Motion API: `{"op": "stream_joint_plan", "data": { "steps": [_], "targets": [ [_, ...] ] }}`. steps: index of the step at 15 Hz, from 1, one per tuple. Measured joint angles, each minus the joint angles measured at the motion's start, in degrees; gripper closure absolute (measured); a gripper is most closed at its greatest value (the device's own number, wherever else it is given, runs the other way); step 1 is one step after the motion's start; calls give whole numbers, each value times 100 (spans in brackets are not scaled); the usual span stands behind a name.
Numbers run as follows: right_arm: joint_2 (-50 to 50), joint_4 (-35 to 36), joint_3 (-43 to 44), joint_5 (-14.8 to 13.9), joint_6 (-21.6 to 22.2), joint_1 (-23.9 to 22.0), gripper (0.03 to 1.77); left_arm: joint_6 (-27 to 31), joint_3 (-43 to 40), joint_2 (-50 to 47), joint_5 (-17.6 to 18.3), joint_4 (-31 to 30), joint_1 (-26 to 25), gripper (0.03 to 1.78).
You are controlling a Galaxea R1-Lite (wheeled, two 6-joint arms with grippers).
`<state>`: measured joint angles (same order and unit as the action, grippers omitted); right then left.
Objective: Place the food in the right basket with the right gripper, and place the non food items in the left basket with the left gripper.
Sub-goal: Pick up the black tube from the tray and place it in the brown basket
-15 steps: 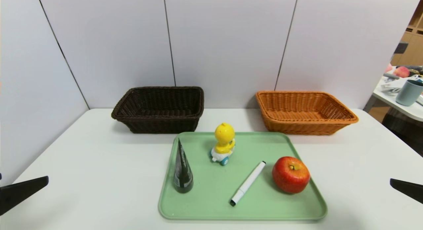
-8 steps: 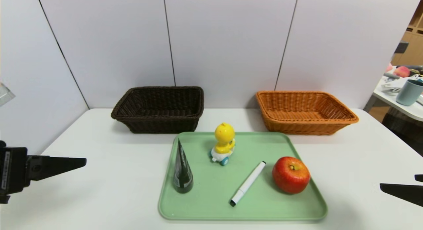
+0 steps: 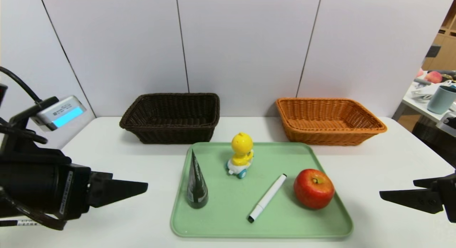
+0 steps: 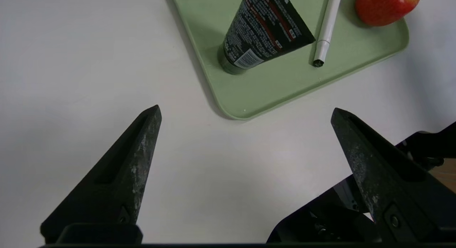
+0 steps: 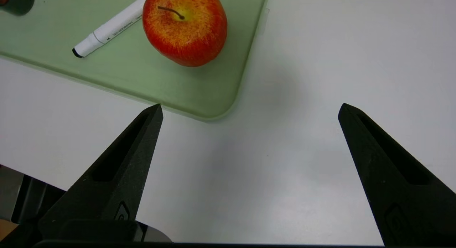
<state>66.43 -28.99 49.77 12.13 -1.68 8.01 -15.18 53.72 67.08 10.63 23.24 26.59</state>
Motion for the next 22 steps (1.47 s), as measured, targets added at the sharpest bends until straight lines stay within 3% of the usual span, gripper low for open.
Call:
{"op": "stream_joint_plan", "data": {
  "steps": [3,7,12,16,18,22],
  "targets": [
    [155,55,0,-9,21,194,10,-76,-750,110,-763,-1007,679,12],
    [341,168,46,-20,39,260,10,-69,-1759,215,-1125,-2676,1379,12],
    [501,317,83,-23,34,277,10,-28,-2460,733,-1167,-4326,1779,12],
    [557,416,110,-28,34,268,10,-23,-2555,1248,-1197,-5004,1894,12],
    [568,422,111,-21,30,268,10,-20,-2586,1370,-1220,-5071,1958,12],
    [556,424,111,-15,39,271,10,308,-2631,1464,-1608,-5082,1985,12]
  ]
}}
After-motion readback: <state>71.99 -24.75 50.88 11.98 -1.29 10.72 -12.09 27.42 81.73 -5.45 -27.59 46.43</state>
